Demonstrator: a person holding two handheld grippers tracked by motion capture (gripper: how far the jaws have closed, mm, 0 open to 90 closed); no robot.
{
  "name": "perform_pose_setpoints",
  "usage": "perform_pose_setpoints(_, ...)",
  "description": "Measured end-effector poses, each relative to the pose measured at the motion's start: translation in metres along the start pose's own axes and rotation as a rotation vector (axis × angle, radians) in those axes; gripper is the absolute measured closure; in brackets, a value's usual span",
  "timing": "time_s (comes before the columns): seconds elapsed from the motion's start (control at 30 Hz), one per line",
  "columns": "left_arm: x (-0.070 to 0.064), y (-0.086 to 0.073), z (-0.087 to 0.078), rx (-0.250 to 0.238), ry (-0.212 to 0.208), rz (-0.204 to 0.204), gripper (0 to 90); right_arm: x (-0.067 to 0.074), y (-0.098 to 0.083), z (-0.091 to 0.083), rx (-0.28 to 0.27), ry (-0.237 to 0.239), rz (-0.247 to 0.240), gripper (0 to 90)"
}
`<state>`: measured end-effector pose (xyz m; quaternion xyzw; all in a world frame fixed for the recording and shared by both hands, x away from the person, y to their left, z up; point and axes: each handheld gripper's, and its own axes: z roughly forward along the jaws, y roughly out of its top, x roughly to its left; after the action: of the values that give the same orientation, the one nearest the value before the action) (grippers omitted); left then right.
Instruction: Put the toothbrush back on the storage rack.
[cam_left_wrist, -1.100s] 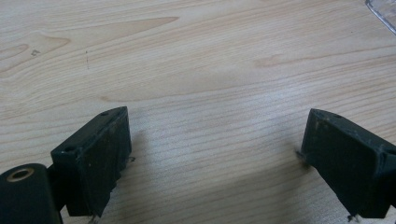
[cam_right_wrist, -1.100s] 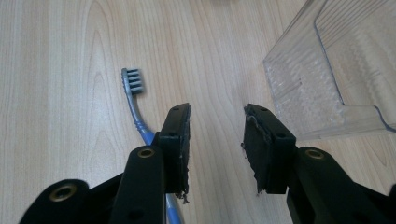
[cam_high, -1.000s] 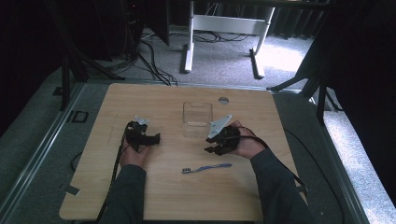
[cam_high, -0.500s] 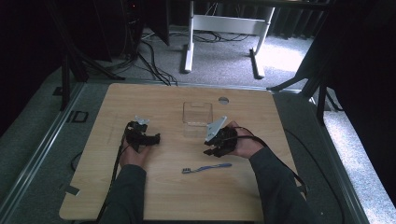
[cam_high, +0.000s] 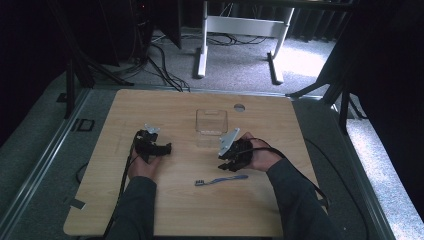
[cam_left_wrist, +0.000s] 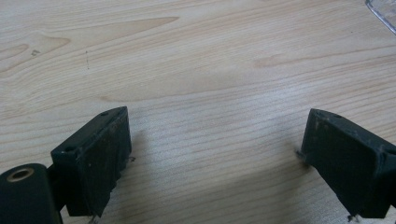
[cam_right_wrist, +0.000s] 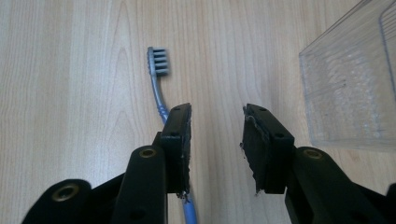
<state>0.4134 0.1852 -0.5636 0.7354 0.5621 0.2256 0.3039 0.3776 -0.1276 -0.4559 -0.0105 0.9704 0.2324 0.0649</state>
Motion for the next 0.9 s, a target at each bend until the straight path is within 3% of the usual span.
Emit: perform_pose_setpoints(0.9, 0.0, 0.0, 0.0, 0.0, 0.0, 0.0, 8.6, 0.005, 0.007, 0.013, 0.079, 0.061, -0.036, 62.1)
